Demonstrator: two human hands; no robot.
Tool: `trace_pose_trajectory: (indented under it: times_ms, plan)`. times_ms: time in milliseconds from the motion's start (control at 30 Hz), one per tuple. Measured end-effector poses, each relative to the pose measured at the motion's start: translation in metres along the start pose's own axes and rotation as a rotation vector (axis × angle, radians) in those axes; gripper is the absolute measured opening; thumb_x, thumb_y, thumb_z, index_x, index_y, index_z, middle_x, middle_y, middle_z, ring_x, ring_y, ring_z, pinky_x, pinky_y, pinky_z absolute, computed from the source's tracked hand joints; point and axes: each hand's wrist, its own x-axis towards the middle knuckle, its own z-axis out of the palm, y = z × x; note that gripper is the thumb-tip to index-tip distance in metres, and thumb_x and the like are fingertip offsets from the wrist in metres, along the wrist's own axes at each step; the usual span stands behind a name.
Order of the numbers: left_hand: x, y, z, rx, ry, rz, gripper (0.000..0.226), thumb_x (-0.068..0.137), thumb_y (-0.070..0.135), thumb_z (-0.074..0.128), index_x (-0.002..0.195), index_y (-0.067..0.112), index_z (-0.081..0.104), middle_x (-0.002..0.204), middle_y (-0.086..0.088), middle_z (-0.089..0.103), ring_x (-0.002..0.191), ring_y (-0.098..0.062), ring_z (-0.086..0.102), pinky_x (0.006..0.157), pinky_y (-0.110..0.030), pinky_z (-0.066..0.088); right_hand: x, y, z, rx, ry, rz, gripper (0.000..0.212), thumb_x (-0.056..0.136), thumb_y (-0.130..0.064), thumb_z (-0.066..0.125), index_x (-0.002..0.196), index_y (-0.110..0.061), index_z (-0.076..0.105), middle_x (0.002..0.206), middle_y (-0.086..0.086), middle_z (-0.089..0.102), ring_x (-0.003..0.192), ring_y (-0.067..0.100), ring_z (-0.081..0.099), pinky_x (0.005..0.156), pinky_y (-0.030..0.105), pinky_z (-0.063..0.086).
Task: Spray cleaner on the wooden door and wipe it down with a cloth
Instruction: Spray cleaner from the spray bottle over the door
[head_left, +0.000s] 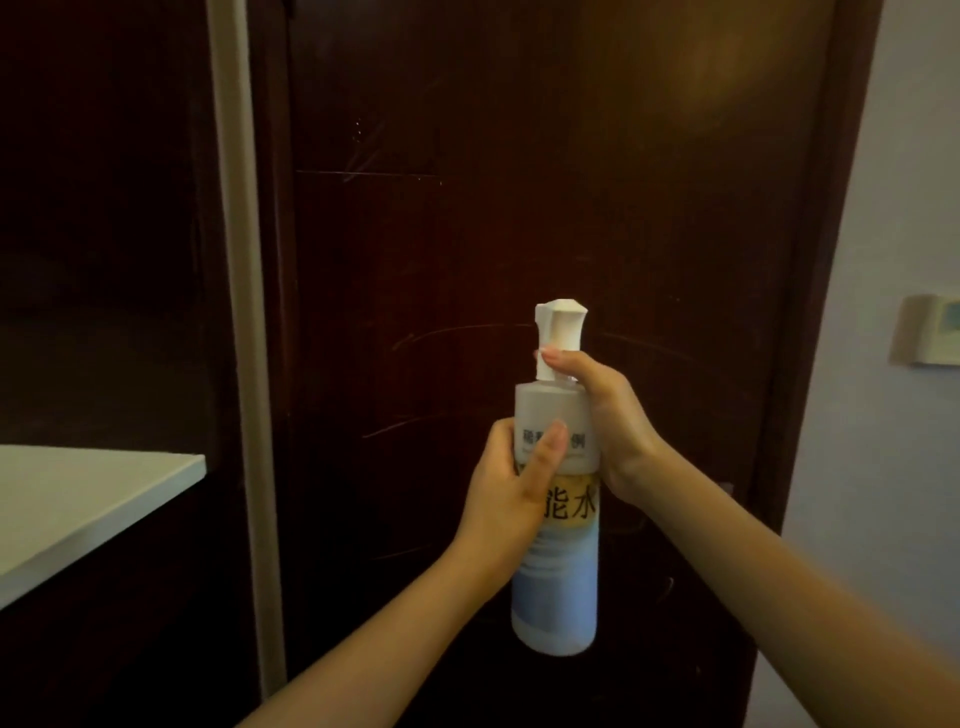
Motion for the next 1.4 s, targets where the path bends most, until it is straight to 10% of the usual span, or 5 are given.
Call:
trace_pose_trajectory:
  times_ms: [633,1400]
  plan:
    - [-0.011,-0.012,-0.039,0.082,0.169,-0.014,0.055,0.06,0.06,0.052,0.098,0.021,0.049,0.094,-0.002,0.065,0.077,-0.006,0.067,0.06,-0.016,0.051,0.01,0.024,0.04,0.141,-0.087,0.104,0.045,0.063,-0.048,0.064,0.09,-0.012,0.063,0.077,0.006,0.063,0.067,0.018,0.061,0.067,0.033,0.051]
    - [-0.04,-0.087,0.101,-0.168,-0.257,-0.277,0.043,0.075,0.052,0.053,0.108,0.025,0.047,0.104,-0.001,0.064,0.091,-0.009,0.066,0.074,-0.022,0.055,-0.075,0.072,-0.091,-0.044,0.419,0.228,0.019,0.08,-0.03,0.064,0.082,-0.011,0.063,0.068,0.004,0.063,0.063,0.017,0.061,0.059,0.028,0.049]
